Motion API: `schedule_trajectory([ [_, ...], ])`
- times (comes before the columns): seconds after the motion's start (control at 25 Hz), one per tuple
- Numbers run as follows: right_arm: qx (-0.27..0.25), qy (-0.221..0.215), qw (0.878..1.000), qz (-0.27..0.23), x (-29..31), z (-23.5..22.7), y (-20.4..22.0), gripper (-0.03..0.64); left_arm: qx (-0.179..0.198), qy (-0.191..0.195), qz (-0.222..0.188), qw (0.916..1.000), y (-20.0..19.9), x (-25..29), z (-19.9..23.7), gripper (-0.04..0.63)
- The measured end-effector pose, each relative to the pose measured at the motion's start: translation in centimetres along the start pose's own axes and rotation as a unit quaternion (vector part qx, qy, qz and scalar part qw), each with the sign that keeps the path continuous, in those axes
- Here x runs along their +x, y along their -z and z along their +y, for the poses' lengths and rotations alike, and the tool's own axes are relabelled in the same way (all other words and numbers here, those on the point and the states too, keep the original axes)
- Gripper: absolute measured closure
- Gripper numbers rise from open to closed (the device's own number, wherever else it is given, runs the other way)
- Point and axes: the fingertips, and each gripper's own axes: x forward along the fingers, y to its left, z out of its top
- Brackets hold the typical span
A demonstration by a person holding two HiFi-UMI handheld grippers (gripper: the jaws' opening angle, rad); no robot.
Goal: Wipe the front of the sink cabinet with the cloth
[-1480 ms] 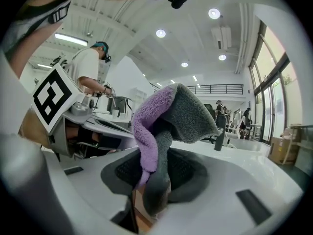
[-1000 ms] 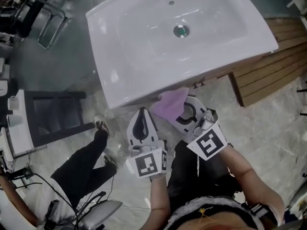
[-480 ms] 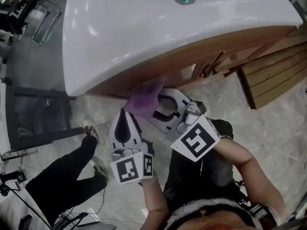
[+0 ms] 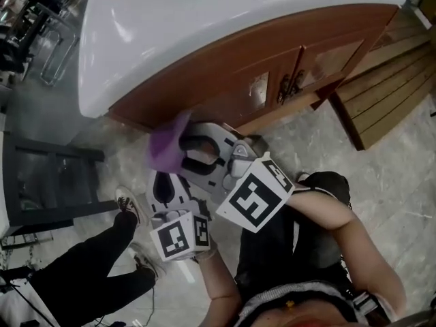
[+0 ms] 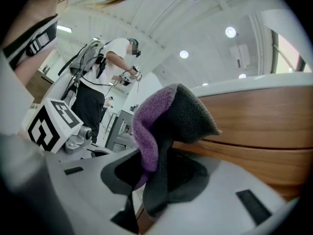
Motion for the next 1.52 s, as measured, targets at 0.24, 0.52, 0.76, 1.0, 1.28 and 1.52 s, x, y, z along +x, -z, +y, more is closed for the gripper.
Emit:
schedule_trajectory([
  [0.24, 0.002, 0.029, 1.0, 0.006, 0.6, 0.2, 0.3, 0.443, -0.009, 0.008, -0.008, 0.9999, 0.3, -0.8, 0.0, 0.589],
  [0.52, 0.007, 0.066, 0.998, 0.007, 1.1, -1.1, 0.1, 0.443, 0.0, 0.001, -0.016, 0.9999, -0.6, -1.0, 0.2, 0.589],
  [0.76, 0.023, 0.084, 0.996, 0.011, 1.5, -2.1, 0.5, 0.443, 0.007, 0.007, -0.016, 0.9998, -1.4, -0.7, -0.4, 0.589],
  [1.0, 0.014, 0.093, 0.995, 0.019, 1.6, -2.2, 0.5, 0.443, 0.012, -0.004, -0.012, 0.9999, -1.8, -0.4, -0.5, 0.589],
  [1.28, 0.003, 0.102, 0.995, 0.019, 1.2, -2.4, 0.7, 0.443, 0.015, 0.006, -0.01, 0.9998, -1.1, -0.5, -1.7, 0.589],
  [1.52, -0.007, 0.114, 0.993, 0.029, 0.1, -3.2, 1.3, 0.443, 0.012, 0.025, -0.011, 0.9995, -0.8, -0.1, -3.3, 0.589],
])
